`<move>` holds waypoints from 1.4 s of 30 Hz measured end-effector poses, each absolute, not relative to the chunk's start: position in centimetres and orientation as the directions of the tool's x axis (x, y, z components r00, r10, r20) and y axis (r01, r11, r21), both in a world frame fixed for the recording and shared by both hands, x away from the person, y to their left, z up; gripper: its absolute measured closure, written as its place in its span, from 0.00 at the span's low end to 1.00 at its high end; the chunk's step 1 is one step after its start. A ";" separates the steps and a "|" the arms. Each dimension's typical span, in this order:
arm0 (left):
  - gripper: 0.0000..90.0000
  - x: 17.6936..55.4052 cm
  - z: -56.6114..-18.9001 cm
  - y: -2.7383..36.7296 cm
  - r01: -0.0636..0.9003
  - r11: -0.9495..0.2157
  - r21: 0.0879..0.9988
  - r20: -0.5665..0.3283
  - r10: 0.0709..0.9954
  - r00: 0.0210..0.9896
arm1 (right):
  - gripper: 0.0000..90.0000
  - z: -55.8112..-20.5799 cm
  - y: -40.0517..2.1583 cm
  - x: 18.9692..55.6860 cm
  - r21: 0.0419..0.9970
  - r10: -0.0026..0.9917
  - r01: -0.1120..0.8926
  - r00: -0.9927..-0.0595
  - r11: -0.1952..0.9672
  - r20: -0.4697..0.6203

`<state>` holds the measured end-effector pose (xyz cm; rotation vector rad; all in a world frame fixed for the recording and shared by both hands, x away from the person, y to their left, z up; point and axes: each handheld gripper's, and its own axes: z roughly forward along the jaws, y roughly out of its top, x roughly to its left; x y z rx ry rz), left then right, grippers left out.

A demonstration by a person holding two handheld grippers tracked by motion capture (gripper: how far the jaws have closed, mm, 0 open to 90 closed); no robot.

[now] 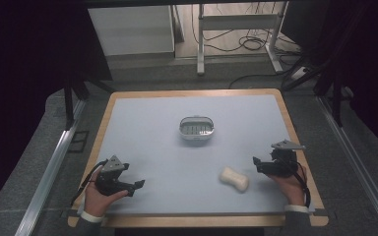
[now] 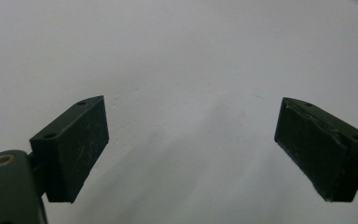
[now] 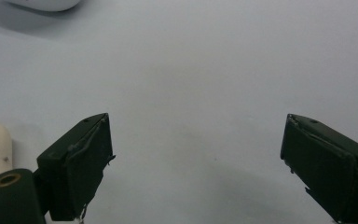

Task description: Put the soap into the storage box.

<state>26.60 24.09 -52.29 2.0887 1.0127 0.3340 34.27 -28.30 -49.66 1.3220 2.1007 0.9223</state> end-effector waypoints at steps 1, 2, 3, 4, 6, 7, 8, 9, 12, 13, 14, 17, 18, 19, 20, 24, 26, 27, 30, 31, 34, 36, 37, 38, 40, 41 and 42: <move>0.11 26.6 -52.3 24.1 0.552 -0.383 0.741 -0.093 0.755 0.649 | 0.10 -49.6 -28.3 34.3 0.754 0.909 0.579 -0.414 0.308 -0.053; 0.11 26.6 -52.3 24.1 0.552 -0.383 0.741 -0.093 0.755 0.649 | 0.10 -49.6 -28.3 34.3 0.754 0.909 0.579 -0.414 0.308 -0.053; 0.11 26.6 -52.3 24.0 0.552 -0.382 0.741 -0.095 0.755 0.649 | 0.10 -49.6 -28.2 34.2 0.755 0.908 0.578 -0.414 0.311 -0.057; 0.11 26.6 -52.3 24.0 0.552 -0.382 0.741 -0.095 0.754 0.650 | 0.10 -49.5 -28.3 34.1 0.755 0.905 0.578 -0.423 0.309 -0.047; 0.11 26.6 -52.3 24.1 0.553 -0.383 0.740 -0.094 0.756 0.648 | 0.10 -49.5 -28.5 34.1 0.757 0.905 0.578 -0.424 0.304 -0.039; 0.11 26.6 -52.3 24.1 0.554 -0.383 0.739 -0.094 0.756 0.648 | 0.10 -49.4 -28.6 34.1 0.757 0.906 0.578 -0.420 0.305 -0.044; 0.11 26.6 -52.3 24.1 0.554 -0.383 0.739 -0.094 0.756 0.648 | 0.11 -49.4 -28.7 34.1 0.758 0.908 0.578 -0.416 0.303 -0.046; 0.11 26.6 -52.3 24.0 0.553 -0.386 0.738 -0.091 0.755 0.649 | 0.12 -49.4 -28.8 34.1 0.761 0.912 0.578 -0.409 0.293 -0.040; 0.11 26.6 -52.4 24.0 0.555 -0.389 0.735 -0.092 0.755 0.650 | 0.13 -49.1 -28.9 34.0 0.779 0.914 0.561 -0.403 0.280 -0.038; 0.11 26.6 -52.4 24.0 0.555 -0.389 0.735 -0.092 0.754 0.650 | 0.13 -49.1 -28.9 34.0 0.779 0.913 0.560 -0.406 0.282 -0.039; 0.11 26.6 -52.4 24.0 0.555 -0.389 0.735 -0.092 0.754 0.650 | 0.13 -49.0 -28.9 33.9 0.779 0.912 0.557 -0.408 0.288 -0.045; 0.11 26.6 -52.4 24.0 0.556 -0.387 0.735 -0.094 0.755 0.649 | 0.13 -48.8 -29.0 33.8 0.783 0.908 0.551 -0.417 0.289 -0.042; 0.11 26.6 -52.3 24.0 0.556 -0.384 0.737 -0.094 0.756 0.648 | 0.13 -48.7 -29.0 33.8 0.785 0.908 0.549 -0.417 0.286 -0.040; 0.11 26.6 -52.3 24.0 0.557 -0.381 0.738 -0.097 0.757 0.647 | 0.13 -48.6 -29.1 33.8 0.787 0.908 0.547 -0.418 0.284 -0.037; 0.11 26.6 -52.3 24.0 0.557 -0.380 0.738 -0.097 0.757 0.646 | 0.13 -48.5 -29.1 33.7 0.788 0.907 0.548 -0.420 0.282 -0.033; 0.11 26.6 -52.3 23.9 0.559 -0.378 0.738 -0.098 0.760 0.643 | 0.13 -48.0 -29.2 33.5 0.798 0.900 0.531 -0.434 0.286 -0.034; 0.11 26.5 -52.3 23.9 0.559 -0.379 0.737 -0.100 0.758 0.645 | 0.13 -47.8 -29.2 33.3 0.805 0.898 0.521 -0.440 0.283 -0.031; 0.11 26.5 -52.3 23.9 0.559 -0.379 0.737 -0.100 0.758 0.645 | 0.13 -47.7 -29.2 33.3 0.808 0.895 0.516 -0.444 0.284 -0.031; 0.11 26.6 -52.4 23.8 0.563 -0.378 0.735 -0.101 0.760 0.642 | 0.14 -47.5 -29.2 33.3 0.807 0.890 0.516 -0.455 0.288 -0.027; 0.11 26.6 -52.4 23.7 0.564 -0.379 0.734 -0.101 0.759 0.643 | 0.14 -47.3 -29.2 33.2 0.809 0.889 0.511 -0.457 0.291 -0.031; 0.11 26.6 -52.4 23.7 0.566 -0.379 0.732 -0.103 0.760 0.642 | 0.15 -47.1 -29.2 33.1 0.814 0.888 0.506 -0.460 0.285 -0.025; 0.11 26.5 -52.4 23.7 0.564 -0.377 0.734 -0.105 0.758 0.644 | 0.16 -46.6 -29.2 33.0 0.817 0.880 0.499 -0.474 0.290 -0.023; 0.11 26.5 -52.4 23.7 0.564 -0.377 0.734 -0.105 0.758 0.644 | 0.16 -46.6 -29.2 33.0 0.817 0.880 0.499 -0.474 0.290 -0.023; 0.11 26.5 -52.4 23.8 0.565 -0.377 0.734 -0.106 0.757 0.644 | 0.17 -46.5 -29.0 33.0 0.814 0.876 0.499 -0.481 0.296 -0.023; 0.11 26.6 -52.4 23.8 0.564 -0.382 0.733 -0.104 0.756 0.647 | 0.17 -46.2 -28.7 33.0 0.796 0.868 0.512 -0.496 0.323 -0.033; 0.11 26.6 -52.5 23.7 0.564 -0.387 0.729 -0.101 0.755 0.648 | 0.17 -45.7 -28.5 33.1 0.787 0.861 0.512 -0.507 0.343 -0.046; 0.11 26.6 -52.5 23.7 0.564 -0.387 0.730 -0.101 0.754 0.649 | 0.18 -45.5 -28.3 33.1 0.784 0.859 0.514 -0.510 0.349 -0.048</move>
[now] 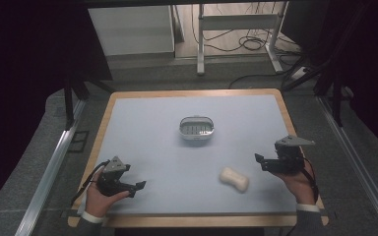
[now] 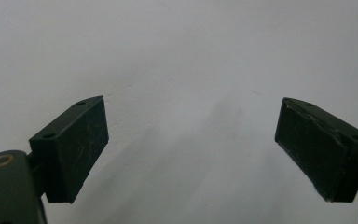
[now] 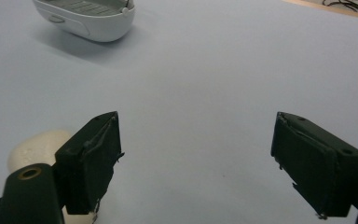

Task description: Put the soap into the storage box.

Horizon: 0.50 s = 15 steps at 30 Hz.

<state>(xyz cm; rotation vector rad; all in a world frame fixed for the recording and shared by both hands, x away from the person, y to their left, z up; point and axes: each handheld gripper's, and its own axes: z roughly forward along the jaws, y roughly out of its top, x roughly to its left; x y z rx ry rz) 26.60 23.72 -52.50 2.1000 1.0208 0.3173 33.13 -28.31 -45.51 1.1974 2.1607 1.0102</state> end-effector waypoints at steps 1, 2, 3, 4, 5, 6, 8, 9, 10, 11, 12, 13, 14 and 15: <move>0.11 26.6 -52.5 23.7 0.564 -0.386 0.730 -0.102 0.754 0.649 | 0.18 -45.2 -28.1 33.2 0.777 0.852 0.514 -0.520 0.364 -0.054; 0.11 26.6 -52.5 23.7 0.564 -0.386 0.730 -0.102 0.754 0.649 | 0.18 -44.9 -27.8 33.2 0.769 0.844 0.514 -0.532 0.380 -0.062; 0.11 26.6 -52.5 23.7 0.564 -0.384 0.731 -0.103 0.755 0.648 | 0.18 -44.9 -27.8 33.2 0.769 0.844 0.514 -0.532 0.380 -0.062; 0.11 26.6 -52.5 23.7 0.566 -0.386 0.729 -0.103 0.755 0.647 | 0.17 -44.5 -27.0 33.2 0.747 0.825 0.509 -0.557 0.428 -0.093; 0.11 26.6 -52.5 23.7 0.566 -0.386 0.729 -0.103 0.755 0.647 | 0.17 -44.5 -27.0 33.2 0.747 0.825 0.509 -0.557 0.428 -0.093; 0.11 26.6 -52.5 23.7 0.565 -0.387 0.729 -0.101 0.756 0.647 | 0.17 -44.4 -26.8 33.2 0.739 0.817 0.508 -0.568 0.442 -0.098; 0.11 26.5 -52.5 23.7 0.563 -0.388 0.730 -0.099 0.755 0.648 | 0.18 -44.2 -26.1 33.3 0.722 0.795 0.509 -0.599 0.468 -0.092; 0.11 26.5 -52.5 23.7 0.563 -0.388 0.729 -0.098 0.755 0.648 | 0.18 -43.9 -25.6 33.2 0.715 0.781 0.507 -0.619 0.481 -0.086; 0.11 26.6 -52.4 23.8 0.564 -0.390 0.728 -0.097 0.756 0.647 | 0.18 -43.8 -25.5 33.2 0.710 0.776 0.507 -0.624 0.489 -0.089; 0.11 26.6 -52.4 23.8 0.564 -0.390 0.728 -0.097 0.756 0.647 | 0.18 -43.7 -25.3 33.2 0.702 0.771 0.507 -0.630 0.500 -0.094; 0.11 26.5 -52.4 23.8 0.564 -0.389 0.728 -0.097 0.757 0.647 | 0.20 -43.6 -25.2 33.3 0.695 0.767 0.511 -0.635 0.506 -0.091; 0.11 26.5 -52.4 23.8 0.564 -0.388 0.729 -0.096 0.757 0.646 | 0.21 -43.5 -25.1 33.4 0.692 0.763 0.512 -0.640 0.509 -0.088; 0.11 26.5 -52.3 23.9 0.564 -0.388 0.729 -0.096 0.758 0.645 | 0.21 -43.3 -25.0 33.4 0.691 0.762 0.514 -0.642 0.508 -0.084; 0.11 26.5 -52.3 23.9 0.564 -0.388 0.729 -0.096 0.758 0.645 | 0.21 -43.3 -25.0 33.4 0.691 0.762 0.514 -0.642 0.508 -0.084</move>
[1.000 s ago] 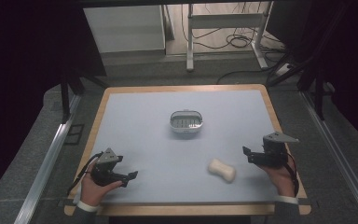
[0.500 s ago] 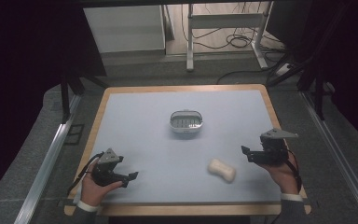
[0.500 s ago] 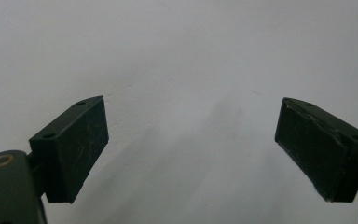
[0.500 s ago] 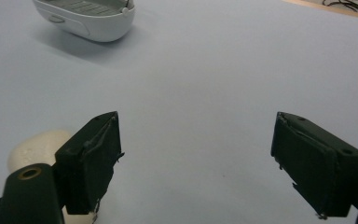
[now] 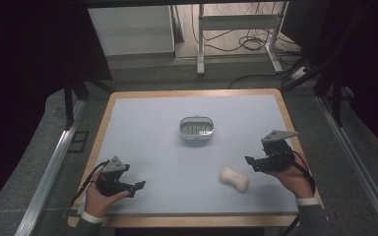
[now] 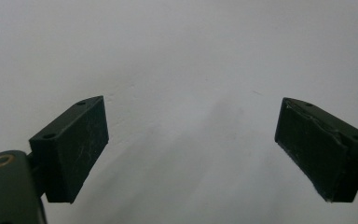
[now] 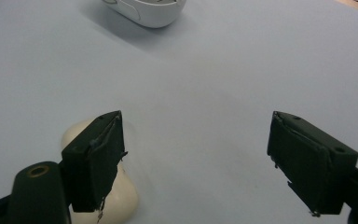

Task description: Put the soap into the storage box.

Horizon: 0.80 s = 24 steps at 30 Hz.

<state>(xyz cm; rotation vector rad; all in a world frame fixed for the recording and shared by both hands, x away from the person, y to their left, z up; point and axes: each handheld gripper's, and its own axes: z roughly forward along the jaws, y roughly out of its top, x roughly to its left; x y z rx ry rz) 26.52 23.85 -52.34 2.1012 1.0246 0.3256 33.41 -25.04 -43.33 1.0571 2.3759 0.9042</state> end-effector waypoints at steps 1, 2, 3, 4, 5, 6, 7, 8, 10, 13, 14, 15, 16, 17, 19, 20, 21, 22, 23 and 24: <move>0.11 26.5 -52.3 23.9 0.564 -0.387 0.729 -0.095 0.759 0.645 | 0.21 -43.2 -24.9 33.5 0.689 0.762 0.515 -0.642 0.510 -0.084; 0.11 26.5 -52.3 23.9 0.565 -0.390 0.727 -0.094 0.759 0.645 | 0.21 -42.8 -24.6 33.6 0.677 0.755 0.516 -0.650 0.525 -0.090; 0.11 26.5 -52.3 23.9 0.565 -0.390 0.727 -0.094 0.759 0.645 | 0.21 -42.7 -24.4 33.6 0.672 0.751 0.515 -0.654 0.532 -0.093; 0.11 26.5 -52.4 23.8 0.566 -0.391 0.726 -0.093 0.759 0.644 | 0.21 -42.7 -24.4 33.6 0.672 0.751 0.515 -0.654 0.532 -0.093; 0.11 26.5 -52.4 23.8 0.566 -0.393 0.725 -0.093 0.758 0.645 | 0.21 -42.5 -24.2 33.6 0.666 0.746 0.516 -0.659 0.540 -0.095; 0.11 26.6 -52.4 23.8 0.564 -0.396 0.724 -0.090 0.757 0.647 | 0.21 -42.2 -23.8 33.6 0.655 0.733 0.513 -0.673 0.555 -0.094; 0.11 26.6 -52.4 23.8 0.564 -0.396 0.724 -0.090 0.757 0.647 | 0.21 -42.2 -23.8 33.6 0.655 0.733 0.513 -0.673 0.555 -0.094; 0.11 26.6 -52.5 23.7 0.565 -0.397 0.723 -0.092 0.756 0.648 | 0.21 -42.0 -23.5 33.6 0.644 0.725 0.513 -0.682 0.568 -0.096; 0.11 26.6 -52.5 23.7 0.566 -0.398 0.722 -0.091 0.756 0.648 | 0.21 -41.9 -23.2 33.6 0.631 0.717 0.515 -0.691 0.579 -0.094; 0.11 26.6 -52.4 23.8 0.565 -0.397 0.724 -0.090 0.757 0.647 | 0.21 -42.1 -22.7 33.6 0.622 0.707 0.519 -0.702 0.586 -0.081; 0.11 26.6 -52.4 23.8 0.564 -0.395 0.725 -0.092 0.756 0.648 | 0.21 -42.1 -22.6 33.7 0.618 0.704 0.518 -0.705 0.592 -0.083; 0.11 26.5 -52.4 23.8 0.564 -0.394 0.725 -0.092 0.757 0.647 | 0.21 -42.2 -22.4 33.7 0.611 0.701 0.519 -0.709 0.597 -0.082; 0.11 26.5 -52.4 23.8 0.564 -0.394 0.725 -0.092 0.757 0.647 | 0.21 -42.2 -22.2 33.7 0.606 0.699 0.521 -0.711 0.600 -0.081; 0.11 26.5 -52.3 23.8 0.564 -0.392 0.726 -0.094 0.757 0.647 | 0.22 -42.4 -22.0 33.6 0.599 0.694 0.523 -0.716 0.607 -0.078; 0.11 26.5 -52.3 23.8 0.563 -0.389 0.729 -0.097 0.755 0.648 | 0.22 -42.6 -21.3 33.5 0.577 0.680 0.519 -0.728 0.631 -0.088; 0.11 26.5 -52.3 23.8 0.563 -0.389 0.729 -0.097 0.755 0.648 | 0.22 -42.7 -21.0 33.4 0.565 0.671 0.518 -0.736 0.642 -0.088; 0.11 26.4 -52.3 23.8 0.563 -0.386 0.731 -0.099 0.756 0.648 | 0.22 -42.9 -20.6 33.3 0.552 0.659 0.513 -0.746 0.658 -0.092; 0.11 26.4 -52.2 23.9 0.562 -0.383 0.733 -0.100 0.756 0.647 | 0.22 -42.9 -20.6 33.3 0.552 0.659 0.513 -0.746 0.658 -0.092; 0.11 26.4 -52.1 23.9 0.562 -0.377 0.736 -0.103 0.758 0.645 | 0.22 -43.0 -20.0 33.1 0.528 0.645 0.509 -0.758 0.680 -0.100; 0.11 26.4 -52.1 23.9 0.562 -0.377 0.736 -0.103 0.758 0.645 | 0.22 -43.1 -19.9 33.0 0.519 0.641 0.510 -0.761 0.686 -0.098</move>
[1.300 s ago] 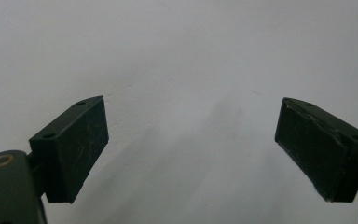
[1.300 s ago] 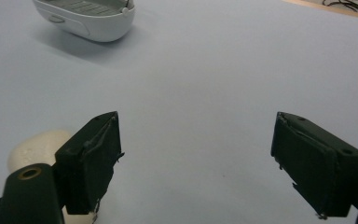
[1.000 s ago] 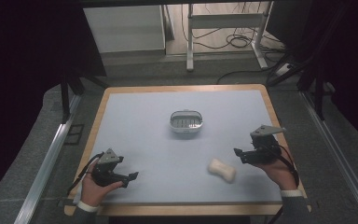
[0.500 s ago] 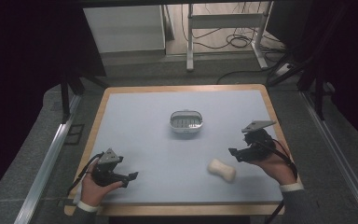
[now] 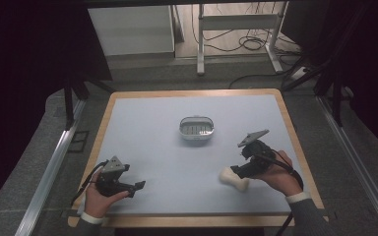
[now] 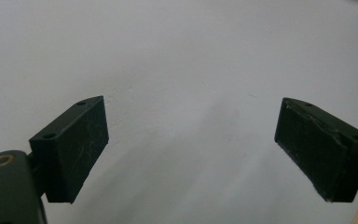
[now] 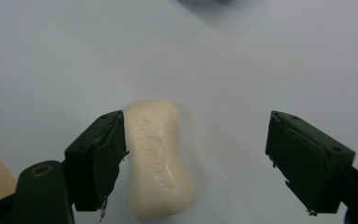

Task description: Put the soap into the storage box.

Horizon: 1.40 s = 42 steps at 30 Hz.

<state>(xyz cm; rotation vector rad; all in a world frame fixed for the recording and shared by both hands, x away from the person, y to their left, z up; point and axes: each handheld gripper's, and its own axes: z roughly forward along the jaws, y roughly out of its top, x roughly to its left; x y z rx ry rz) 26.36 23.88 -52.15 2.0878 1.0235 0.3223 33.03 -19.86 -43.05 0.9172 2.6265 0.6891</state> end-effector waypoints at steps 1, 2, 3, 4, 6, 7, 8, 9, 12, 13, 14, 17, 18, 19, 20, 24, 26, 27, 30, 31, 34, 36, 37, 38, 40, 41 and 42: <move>0.11 26.3 -52.1 23.8 0.560 -0.380 0.736 -0.100 0.757 0.645 | 0.23 -43.2 -19.6 33.0 0.508 0.629 0.504 -0.771 0.698 -0.101; 0.11 26.3 -52.1 23.7 0.560 -0.383 0.735 -0.099 0.756 0.647 | 0.23 -43.3 -19.5 32.9 0.500 0.625 0.503 -0.774 0.705 -0.103; 0.11 26.3 -52.1 23.7 0.560 -0.383 0.735 -0.099 0.756 0.647 | 0.23 -43.4 -19.3 32.9 0.486 0.620 0.505 -0.778 0.713 -0.100; 0.11 26.3 -52.1 23.7 0.559 -0.383 0.736 -0.100 0.754 0.649 | 0.23 -43.6 -19.1 33.0 0.474 0.614 0.506 -0.783 0.721 -0.098; 0.11 26.4 -52.2 23.4 0.557 -0.394 0.731 -0.097 0.749 0.656 | 0.23 -43.9 -18.8 33.0 0.452 0.609 0.513 -0.788 0.730 -0.091; 0.11 26.4 -52.3 23.3 0.559 -0.394 0.730 -0.099 0.748 0.657 | 0.23 -44.1 -18.7 33.0 0.440 0.606 0.514 -0.791 0.736 -0.089; 0.11 26.4 -52.3 23.2 0.561 -0.394 0.728 -0.101 0.748 0.656 | 0.24 -44.3 -18.5 33.0 0.427 0.603 0.517 -0.793 0.742 -0.088; 0.11 26.4 -52.4 23.2 0.560 -0.395 0.728 -0.101 0.747 0.657 | 0.24 -44.5 -18.3 33.0 0.412 0.602 0.521 -0.794 0.748 -0.089; 0.11 26.4 -52.4 23.2 0.560 -0.396 0.728 -0.100 0.747 0.657 | 0.26 -45.1 -17.8 32.8 0.383 0.583 0.513 -0.807 0.768 -0.089; 0.11 26.3 -52.3 23.2 0.560 -0.394 0.728 -0.099 0.749 0.655 | 0.27 -45.4 -17.6 32.8 0.372 0.578 0.512 -0.811 0.774 -0.088; 0.11 26.3 -52.3 23.3 0.560 -0.394 0.728 -0.098 0.749 0.655 | 0.27 -45.6 -17.6 32.8 0.362 0.579 0.516 -0.810 0.776 -0.087; 0.11 26.3 -52.3 23.2 0.561 -0.396 0.727 -0.098 0.749 0.655 | 0.28 -46.5 -17.4 33.0 0.327 0.579 0.525 -0.810 0.786 -0.092; 0.11 26.3 -52.3 23.2 0.561 -0.396 0.727 -0.098 0.749 0.655 | 0.29 -46.8 -17.3 33.1 0.318 0.584 0.533 -0.807 0.784 -0.087; 0.11 26.4 -52.4 23.2 0.560 -0.397 0.727 -0.097 0.748 0.656 | 0.29 -46.8 -17.3 33.1 0.318 0.584 0.533 -0.807 0.784 -0.087; 0.11 26.4 -52.4 23.2 0.560 -0.398 0.726 -0.097 0.748 0.656 | 0.31 -47.5 -17.3 33.3 0.302 0.581 0.537 -0.810 0.788 -0.076; 0.11 26.5 -52.6 23.2 0.563 -0.402 0.722 -0.095 0.749 0.656 | 0.35 -48.2 -17.2 33.4 0.272 0.568 0.532 -0.819 0.802 -0.075; 0.11 26.5 -52.6 23.2 0.565 -0.401 0.721 -0.096 0.750 0.655 | 0.37 -48.3 -17.1 33.4 0.265 0.567 0.532 -0.820 0.804 -0.073; 0.11 26.5 -52.6 23.2 0.565 -0.400 0.722 -0.098 0.749 0.655 | 0.40 -48.6 -17.1 33.5 0.251 0.564 0.534 -0.823 0.808 -0.064; 0.11 26.5 -52.5 23.3 0.564 -0.399 0.723 -0.095 0.751 0.653 | 0.44 -49.0 -17.0 33.6 0.234 0.560 0.535 -0.827 0.812 -0.052; 0.11 26.4 -52.5 23.4 0.564 -0.397 0.724 -0.096 0.752 0.652 | 0.45 -49.1 -17.0 33.6 0.226 0.554 0.530 -0.831 0.817 -0.051; 0.11 26.4 -52.5 23.4 0.564 -0.397 0.724 -0.095 0.753 0.651 | 0.53 -49.3 -16.7 33.6 0.207 0.542 0.519 -0.837 0.829 -0.075; 0.11 26.5 -52.5 23.4 0.565 -0.397 0.723 -0.095 0.753 0.651 | 0.54 -49.3 -16.6 33.7 0.207 0.540 0.517 -0.839 0.831 -0.073; 0.11 26.5 -52.5 23.4 0.565 -0.397 0.723 -0.095 0.753 0.651 | 0.54 -49.3 -16.6 33.7 0.204 0.536 0.513 -0.841 0.834 -0.076; 0.11 26.5 -52.6 23.4 0.565 -0.398 0.723 -0.095 0.752 0.652 | 0.54 -49.3 -16.6 33.7 0.204 0.536 0.513 -0.841 0.834 -0.076; 0.11 26.5 -52.6 23.4 0.565 -0.397 0.723 -0.096 0.753 0.651 | 0.54 -49.2 -16.4 33.6 0.196 0.525 0.502 -0.846 0.842 -0.090; 0.11 26.5 -52.5 23.4 0.565 -0.397 0.723 -0.094 0.754 0.650 | 0.54 -49.2 -16.4 33.6 0.194 0.519 0.497 -0.850 0.846 -0.087; 0.11 26.5 -52.5 23.5 0.564 -0.396 0.724 -0.094 0.755 0.650 | 0.54 -49.1 -16.3 33.5 0.192 0.520 0.499 -0.850 0.845 -0.081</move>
